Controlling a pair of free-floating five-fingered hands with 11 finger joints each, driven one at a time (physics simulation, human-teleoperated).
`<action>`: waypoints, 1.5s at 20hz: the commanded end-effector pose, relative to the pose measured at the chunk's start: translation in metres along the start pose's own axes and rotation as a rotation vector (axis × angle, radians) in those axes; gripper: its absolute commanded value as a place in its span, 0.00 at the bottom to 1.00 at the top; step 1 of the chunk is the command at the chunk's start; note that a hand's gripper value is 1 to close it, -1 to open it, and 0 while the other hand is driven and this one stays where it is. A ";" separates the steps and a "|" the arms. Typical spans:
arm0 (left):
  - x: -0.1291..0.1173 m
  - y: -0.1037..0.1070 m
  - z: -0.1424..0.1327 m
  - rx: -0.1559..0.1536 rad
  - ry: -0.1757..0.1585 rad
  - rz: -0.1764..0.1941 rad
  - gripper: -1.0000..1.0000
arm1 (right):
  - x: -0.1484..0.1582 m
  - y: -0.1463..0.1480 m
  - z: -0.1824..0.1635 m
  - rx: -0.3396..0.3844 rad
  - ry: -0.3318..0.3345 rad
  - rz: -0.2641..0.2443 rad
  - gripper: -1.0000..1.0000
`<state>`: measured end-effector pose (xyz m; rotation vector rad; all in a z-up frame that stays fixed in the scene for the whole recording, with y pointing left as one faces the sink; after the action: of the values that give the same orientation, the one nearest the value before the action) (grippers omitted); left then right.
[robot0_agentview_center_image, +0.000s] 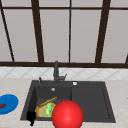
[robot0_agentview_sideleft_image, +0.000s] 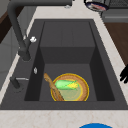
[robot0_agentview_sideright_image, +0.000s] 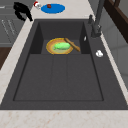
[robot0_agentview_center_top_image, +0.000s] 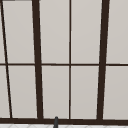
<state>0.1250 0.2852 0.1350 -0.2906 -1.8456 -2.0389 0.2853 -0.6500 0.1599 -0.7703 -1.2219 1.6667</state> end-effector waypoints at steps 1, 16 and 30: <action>0.000 0.000 0.000 0.000 0.000 0.000 0.50 | -0.017 0.011 0.015 -0.040 -0.005 0.013 0.00; 0.000 0.000 0.000 0.000 0.000 0.000 0.50 | -0.035 0.033 0.048 0.363 0.002 -0.105 0.00; 0.000 0.000 0.000 0.000 0.000 0.000 0.50 | -0.026 0.066 0.034 0.653 0.141 -0.158 0.00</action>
<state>0.1250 0.2852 0.1350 -0.2906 -1.8456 -2.0389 0.2458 -0.7019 0.1258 -0.3582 -0.6664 1.7213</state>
